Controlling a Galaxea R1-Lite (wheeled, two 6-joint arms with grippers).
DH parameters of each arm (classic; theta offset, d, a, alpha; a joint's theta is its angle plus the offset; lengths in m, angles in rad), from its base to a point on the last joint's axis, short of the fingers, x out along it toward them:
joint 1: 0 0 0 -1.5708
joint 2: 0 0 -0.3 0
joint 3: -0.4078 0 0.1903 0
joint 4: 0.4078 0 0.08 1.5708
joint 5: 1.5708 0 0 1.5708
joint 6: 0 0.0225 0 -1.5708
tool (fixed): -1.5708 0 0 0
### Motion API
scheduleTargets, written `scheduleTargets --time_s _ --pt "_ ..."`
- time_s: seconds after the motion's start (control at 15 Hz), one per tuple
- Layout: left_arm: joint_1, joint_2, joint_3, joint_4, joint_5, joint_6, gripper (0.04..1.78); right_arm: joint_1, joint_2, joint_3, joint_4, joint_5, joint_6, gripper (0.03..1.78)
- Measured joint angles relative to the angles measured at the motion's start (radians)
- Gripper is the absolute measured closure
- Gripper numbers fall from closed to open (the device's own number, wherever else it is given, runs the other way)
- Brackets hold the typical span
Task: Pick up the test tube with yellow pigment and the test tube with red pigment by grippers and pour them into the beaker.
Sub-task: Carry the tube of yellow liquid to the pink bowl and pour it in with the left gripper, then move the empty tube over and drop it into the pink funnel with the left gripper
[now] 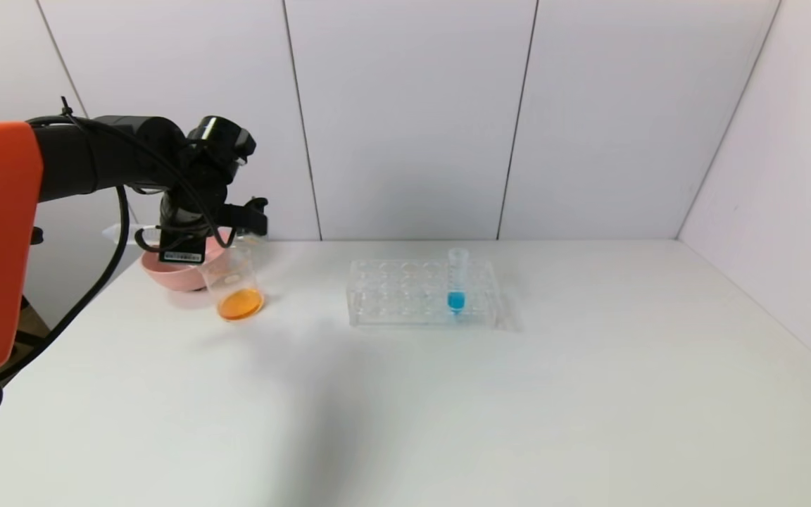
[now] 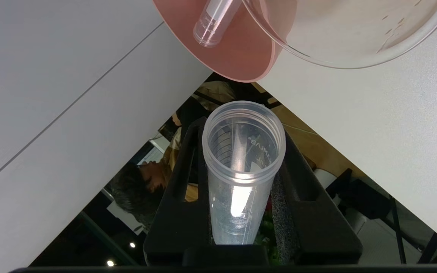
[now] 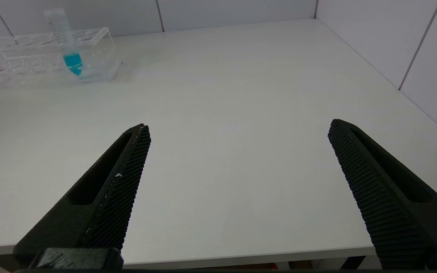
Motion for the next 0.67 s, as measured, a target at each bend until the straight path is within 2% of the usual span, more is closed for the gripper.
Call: scheduleTargets --time_s 0.13,0.27,0.47,0.67 --pt "0.0 -0.012 0.0 0.006 -0.008 -0.005 1.36 0.0 0.0 0.0 0.0 0.0 0.0 0.1" --pt "0.002 -0.026 0.0 0.001 -0.054 -0.015 1.36 0.0 0.0 0.0 0.0 0.0 0.0 0.1" --pt "0.027 -0.044 0.003 -0.023 -0.248 -0.118 1.36 0.0 0.0 0.0 0.0 0.0 0.0 0.1" --pt "0.085 -0.066 0.013 -0.043 -0.514 -0.328 1.36 0.0 0.0 0.0 0.0 0.0 0.0 0.1"
